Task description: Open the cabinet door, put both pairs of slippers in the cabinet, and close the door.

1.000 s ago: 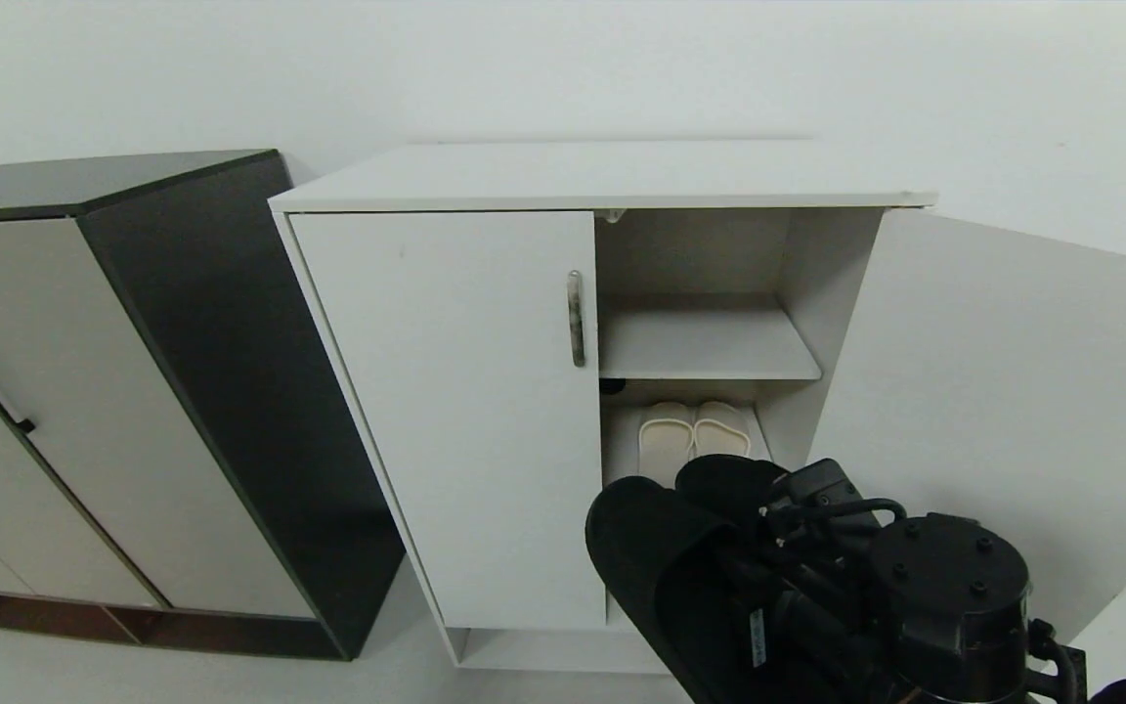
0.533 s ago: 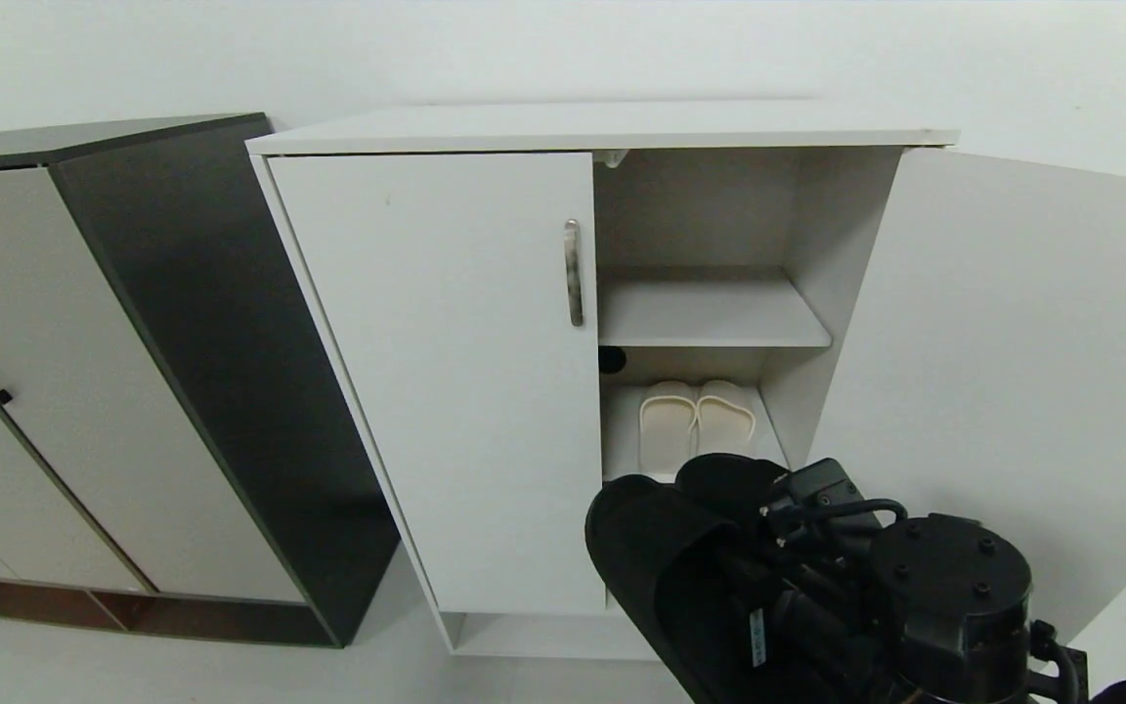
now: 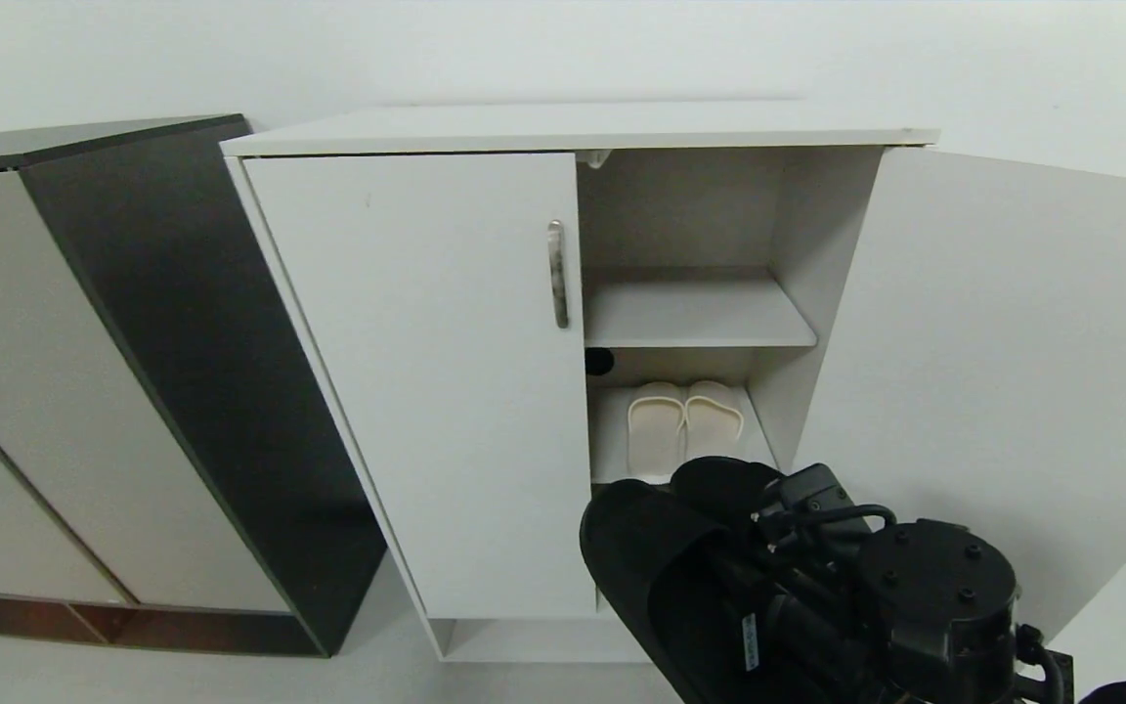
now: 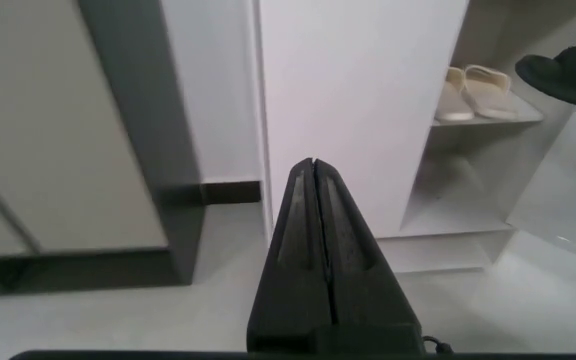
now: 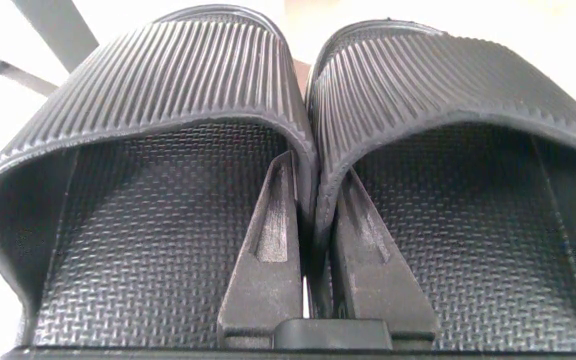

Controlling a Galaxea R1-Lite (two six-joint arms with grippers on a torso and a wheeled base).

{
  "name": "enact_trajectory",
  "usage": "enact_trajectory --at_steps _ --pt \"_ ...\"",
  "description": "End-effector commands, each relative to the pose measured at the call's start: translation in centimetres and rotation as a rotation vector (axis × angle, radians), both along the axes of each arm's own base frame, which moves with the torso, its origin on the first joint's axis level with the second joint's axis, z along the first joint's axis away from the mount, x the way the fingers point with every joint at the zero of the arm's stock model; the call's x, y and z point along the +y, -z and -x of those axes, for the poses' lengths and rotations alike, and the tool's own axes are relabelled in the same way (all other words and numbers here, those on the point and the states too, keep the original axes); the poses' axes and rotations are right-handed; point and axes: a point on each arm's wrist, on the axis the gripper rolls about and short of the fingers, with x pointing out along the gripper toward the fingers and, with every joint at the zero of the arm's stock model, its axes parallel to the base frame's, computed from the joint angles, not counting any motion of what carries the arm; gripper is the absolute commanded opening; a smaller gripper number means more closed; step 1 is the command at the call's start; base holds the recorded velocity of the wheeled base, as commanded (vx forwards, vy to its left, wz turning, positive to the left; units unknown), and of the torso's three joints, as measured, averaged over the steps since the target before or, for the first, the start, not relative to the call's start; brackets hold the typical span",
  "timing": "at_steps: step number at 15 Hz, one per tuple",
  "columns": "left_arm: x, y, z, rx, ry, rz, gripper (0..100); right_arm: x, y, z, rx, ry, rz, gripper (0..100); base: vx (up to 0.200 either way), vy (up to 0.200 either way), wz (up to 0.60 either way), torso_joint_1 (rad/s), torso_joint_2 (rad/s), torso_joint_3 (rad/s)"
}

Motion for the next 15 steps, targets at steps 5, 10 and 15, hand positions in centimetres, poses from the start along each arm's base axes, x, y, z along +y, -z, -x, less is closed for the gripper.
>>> enact_trajectory --at_steps 5,10,15 --pt "0.0 0.0 0.0 0.0 -0.002 -0.001 0 0.1 0.2 -0.1 0.0 0.005 0.01 0 0.0 0.0 0.0 0.0 0.0 0.0" --pt "0.0 0.0 0.0 0.0 0.0 -0.001 0 3.3 -3.6 -1.9 -0.048 0.232 -0.023 0 0.0 0.0 0.0 0.0 0.0 0.0" --pt "0.0 0.0 0.0 0.0 0.0 -0.001 0 5.8 -9.5 -3.6 0.022 0.398 -0.04 0 0.0 0.0 0.0 0.0 0.0 0.0"
